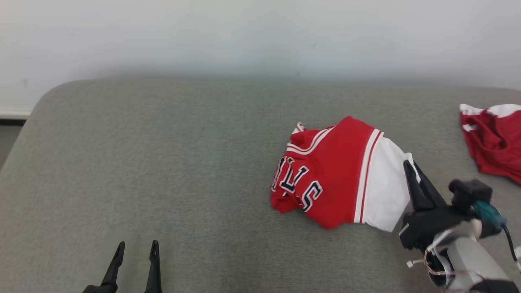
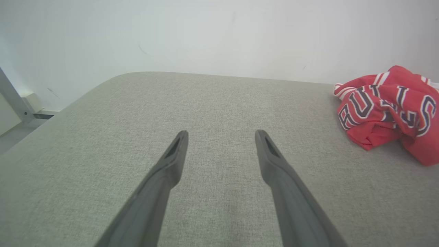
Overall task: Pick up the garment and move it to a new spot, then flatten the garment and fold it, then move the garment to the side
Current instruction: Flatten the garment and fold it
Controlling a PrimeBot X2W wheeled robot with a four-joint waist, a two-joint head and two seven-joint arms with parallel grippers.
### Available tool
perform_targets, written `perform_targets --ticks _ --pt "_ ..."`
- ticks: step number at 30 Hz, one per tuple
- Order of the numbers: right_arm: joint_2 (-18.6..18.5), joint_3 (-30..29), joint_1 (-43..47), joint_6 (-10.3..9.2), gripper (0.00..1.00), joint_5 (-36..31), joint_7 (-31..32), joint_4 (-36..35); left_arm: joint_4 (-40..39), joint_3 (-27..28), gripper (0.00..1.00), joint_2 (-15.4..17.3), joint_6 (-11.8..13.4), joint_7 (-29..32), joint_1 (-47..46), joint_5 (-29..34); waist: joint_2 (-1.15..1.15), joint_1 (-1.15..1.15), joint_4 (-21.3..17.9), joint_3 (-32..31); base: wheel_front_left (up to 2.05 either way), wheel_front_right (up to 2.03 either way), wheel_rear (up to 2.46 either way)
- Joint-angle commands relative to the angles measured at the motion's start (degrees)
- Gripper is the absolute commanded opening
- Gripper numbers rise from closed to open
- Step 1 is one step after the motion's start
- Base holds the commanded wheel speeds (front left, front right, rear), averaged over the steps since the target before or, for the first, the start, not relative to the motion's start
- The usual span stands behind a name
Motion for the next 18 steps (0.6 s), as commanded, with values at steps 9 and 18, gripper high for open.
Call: perform_targets --ticks 9,18 --pt "4.42 -7.44 19.69 -0.16 0.00 3.66 3.69 -25.10 -0.06 0.50 1.00 -0.39 -0.90 -0.19 0.69 0.74 -0.01 0.00 -6.40 -2.36 0.00 0.00 0.00" --pt "12.00 -14.89 39.53 -0.16 0.00 2.47 14.04 -40.85 0.51 1.04 1.00 -1.19 -1.60 -0.19 -0.08 1.14 -0.01 0.00 -8.05 -1.31 0.00 0.00 0.00"
